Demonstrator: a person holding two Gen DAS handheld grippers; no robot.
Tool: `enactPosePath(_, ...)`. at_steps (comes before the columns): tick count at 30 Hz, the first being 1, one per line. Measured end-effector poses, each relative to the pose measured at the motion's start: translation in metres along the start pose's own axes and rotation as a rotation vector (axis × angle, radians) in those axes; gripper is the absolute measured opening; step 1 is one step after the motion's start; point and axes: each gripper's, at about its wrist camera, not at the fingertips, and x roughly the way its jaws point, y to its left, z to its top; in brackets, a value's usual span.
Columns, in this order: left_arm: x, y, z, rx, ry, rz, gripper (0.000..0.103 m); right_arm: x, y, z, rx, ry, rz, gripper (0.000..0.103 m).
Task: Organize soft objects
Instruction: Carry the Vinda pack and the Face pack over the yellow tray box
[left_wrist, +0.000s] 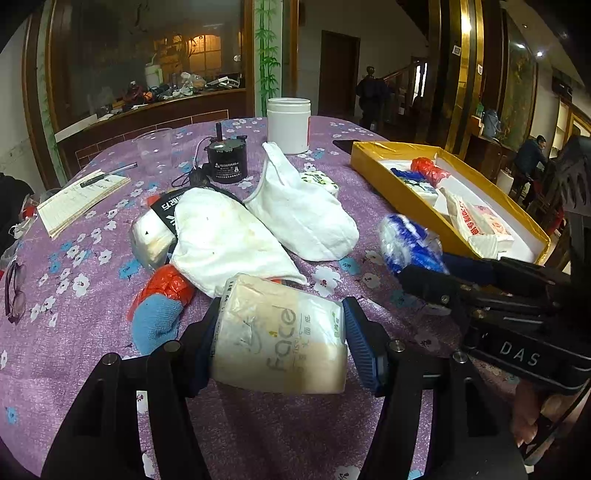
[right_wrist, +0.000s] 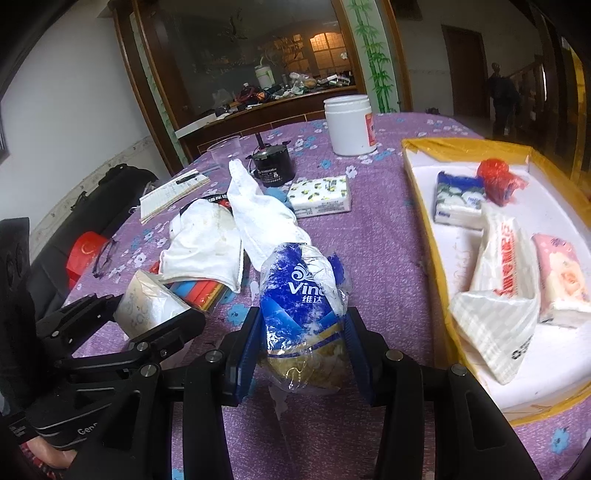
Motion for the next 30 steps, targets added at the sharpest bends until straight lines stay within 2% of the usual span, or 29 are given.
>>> enactPosePath(8, -0.008, -0.002, 0.005, 0.0, -0.022, -0.003, 0.061, -0.015, 0.002, 0.004, -0.044, -0.053, -0.088, 0.046)
enactPosePath(21, -0.019, -0.026, 0.018, 0.068, -0.051, -0.01, 0.061, -0.033, -0.002, 0.007, -0.06, -0.105, -0.126, 0.046)
enactPosePath(30, -0.018, -0.056, 0.036, 0.114, -0.048, -0.067, 0.061, -0.047, -0.02, 0.011, -0.02, -0.129, -0.142, 0.046)
